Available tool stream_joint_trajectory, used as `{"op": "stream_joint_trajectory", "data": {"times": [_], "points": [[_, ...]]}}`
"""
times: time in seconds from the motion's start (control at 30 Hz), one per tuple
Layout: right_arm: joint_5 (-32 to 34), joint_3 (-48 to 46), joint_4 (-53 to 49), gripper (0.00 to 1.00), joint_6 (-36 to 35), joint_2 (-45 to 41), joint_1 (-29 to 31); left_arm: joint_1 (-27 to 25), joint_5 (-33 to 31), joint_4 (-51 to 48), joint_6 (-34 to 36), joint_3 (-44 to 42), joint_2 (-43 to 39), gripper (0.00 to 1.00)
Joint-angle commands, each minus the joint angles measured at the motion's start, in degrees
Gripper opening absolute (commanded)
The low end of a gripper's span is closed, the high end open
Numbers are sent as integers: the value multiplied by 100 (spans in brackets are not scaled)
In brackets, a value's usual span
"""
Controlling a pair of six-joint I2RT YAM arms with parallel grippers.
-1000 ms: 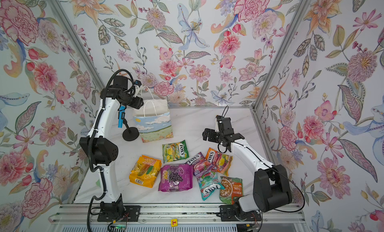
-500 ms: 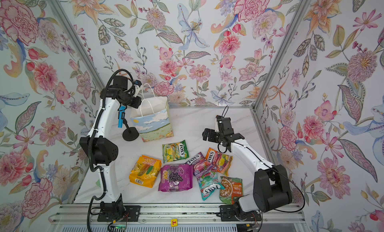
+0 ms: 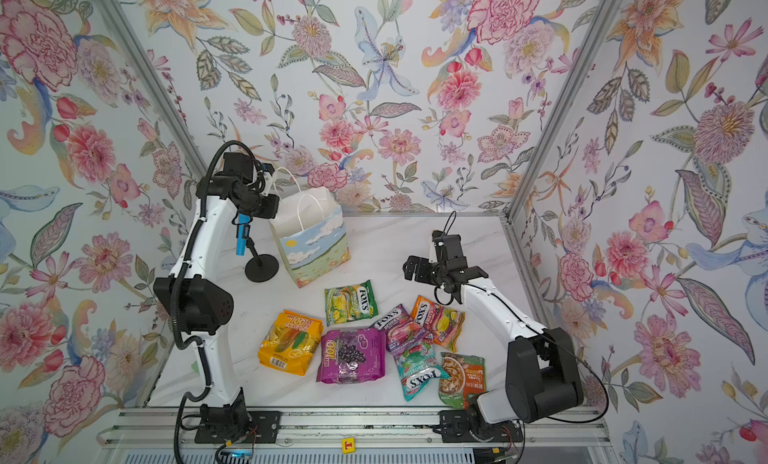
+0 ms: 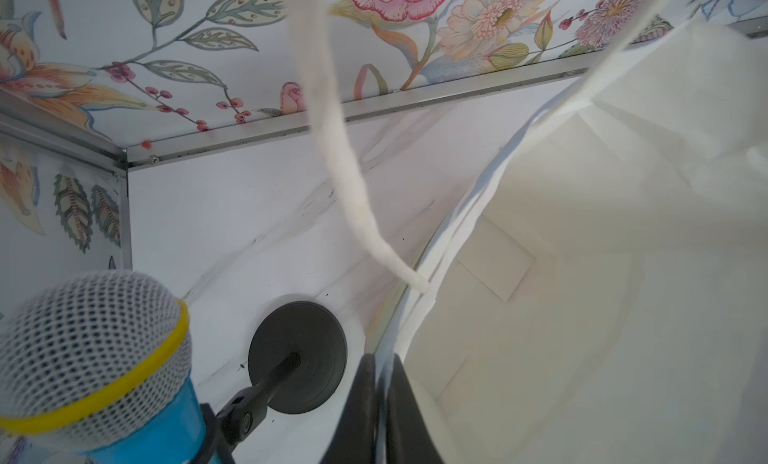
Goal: Place the snacks into the paper bag
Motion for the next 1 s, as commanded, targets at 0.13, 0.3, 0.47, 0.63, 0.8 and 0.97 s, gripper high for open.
{"op": "stream_joint_trajectory", "data": {"times": [0.13,0.3,0.47,0.63,0.8,0.97], "points": [[-98,-33,148,99,-7,72,50,-56,-333,345,-624,-1079,-1054,25],[-118,-95,191,99,-36,60,40,-80,-138,1027,-835,-2334,-1688,32],[-144,-69,186,99,-45,49,36,-80,-123,1180,-798,-2537,-1846,47],[-122,-78,164,99,-32,-25,34,-80,-132,1187,-716,-2111,-1774,61],[-64,-96,98,99,-27,-120,36,-71,-149,1027,-539,-1446,-1454,66],[-5,-96,29,99,-28,-227,35,-75,-134,645,-353,-710,-930,66]]}}
